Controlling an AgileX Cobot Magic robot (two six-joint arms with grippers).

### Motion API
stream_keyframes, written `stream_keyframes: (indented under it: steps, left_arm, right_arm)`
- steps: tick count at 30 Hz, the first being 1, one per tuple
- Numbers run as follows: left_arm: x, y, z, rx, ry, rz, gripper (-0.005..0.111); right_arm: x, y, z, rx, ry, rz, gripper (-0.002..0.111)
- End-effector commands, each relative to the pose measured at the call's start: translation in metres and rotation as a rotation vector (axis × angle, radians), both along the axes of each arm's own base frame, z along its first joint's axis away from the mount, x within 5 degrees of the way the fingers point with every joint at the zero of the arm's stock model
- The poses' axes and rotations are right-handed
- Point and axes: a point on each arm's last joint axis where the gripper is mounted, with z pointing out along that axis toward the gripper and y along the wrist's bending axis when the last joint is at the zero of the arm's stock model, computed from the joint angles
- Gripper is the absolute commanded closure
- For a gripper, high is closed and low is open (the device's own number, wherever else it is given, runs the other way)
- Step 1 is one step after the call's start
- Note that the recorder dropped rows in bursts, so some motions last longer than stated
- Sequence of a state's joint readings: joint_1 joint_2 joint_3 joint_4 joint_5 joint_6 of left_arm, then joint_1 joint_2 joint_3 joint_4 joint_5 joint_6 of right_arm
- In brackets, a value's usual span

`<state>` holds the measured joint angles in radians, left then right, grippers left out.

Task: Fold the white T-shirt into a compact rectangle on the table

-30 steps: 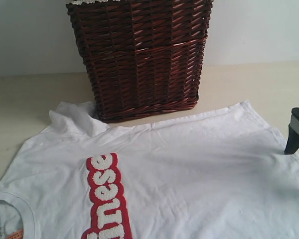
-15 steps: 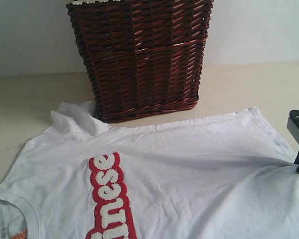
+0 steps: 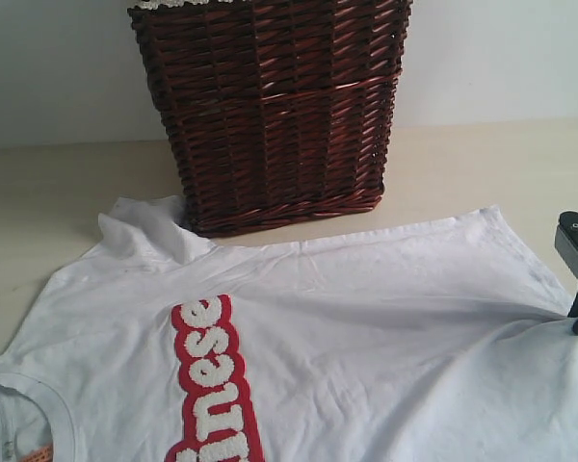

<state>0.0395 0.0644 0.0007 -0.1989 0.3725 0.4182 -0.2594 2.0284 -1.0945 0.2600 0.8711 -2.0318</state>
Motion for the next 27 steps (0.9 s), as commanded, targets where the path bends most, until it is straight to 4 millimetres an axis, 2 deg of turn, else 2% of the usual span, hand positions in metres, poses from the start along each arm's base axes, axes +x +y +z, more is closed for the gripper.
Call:
stream_keyframes:
  steps: [1, 3, 4, 5, 8, 9, 12, 14, 17, 18, 20, 22, 24, 27]
  left_arm:
    - [0.000, 0.000, 0.000, 0.002, -0.004, -0.007, 0.107]
    - [0.001, 0.000, 0.000, 0.003, 0.010, -0.009, 0.107]
    - [0.005, 0.000, -0.003, 0.005, 0.082, -0.003, 0.107]
    - [0.009, 0.001, 0.002, 0.010, 0.115, -0.004, 0.107]
    - [0.052, 0.002, 0.030, 0.002, 0.324, -0.006, 0.107]
    - [0.073, 0.003, 0.037, 0.000, 0.388, -0.006, 0.107]
    - [0.115, 0.005, 0.030, 0.006, 0.532, -0.013, 0.107]
    - [0.122, 0.005, 0.023, -0.001, 0.589, -0.013, 0.107]
    - [0.124, -0.002, 0.018, -0.104, 0.690, -0.038, 0.107]
    - [0.124, -0.008, 0.015, -0.133, 0.721, -0.104, 0.107]
    - [0.126, -0.014, 0.006, -0.035, 0.758, -0.289, 0.107]
    - [0.128, -0.017, 0.003, 0.029, 0.743, -0.397, 0.107]
    - [0.133, -0.022, 0.004, -0.043, 0.694, -0.397, 0.107]
    - [0.141, -0.028, 0.010, -0.261, 0.641, -0.306, 0.107]
  right_arm:
    - [-0.014, -0.006, -0.036, -0.064, 0.079, 0.075, 0.108]
    - [-0.014, -0.006, -0.036, -0.064, 0.079, 0.075, 0.108]
    - [-0.014, -0.006, -0.036, -0.064, 0.079, 0.075, 0.108]
    - [-0.014, -0.006, -0.036, -0.064, 0.079, 0.075, 0.108]
    - [-0.014, -0.006, -0.036, -0.064, 0.079, 0.075, 0.108]
    - [-0.014, -0.006, -0.036, -0.062, 0.078, 0.073, 0.108]
    - [-0.014, -0.005, -0.036, -0.061, 0.078, 0.072, 0.108]
    - [-0.014, -0.005, -0.036, -0.061, 0.078, 0.072, 0.108]
    - [-0.014, -0.005, -0.036, -0.061, 0.078, 0.072, 0.108]
    - [-0.014, -0.005, -0.036, -0.061, 0.078, 0.072, 0.108]
    - [-0.014, -0.005, -0.036, -0.061, 0.078, 0.072, 0.108]
    - [-0.014, -0.005, -0.036, -0.061, 0.078, 0.072, 0.108]
    - [-0.014, -0.005, -0.036, -0.061, 0.078, 0.072, 0.108]
    - [-0.014, -0.005, -0.036, -0.061, 0.078, 0.072, 0.108]
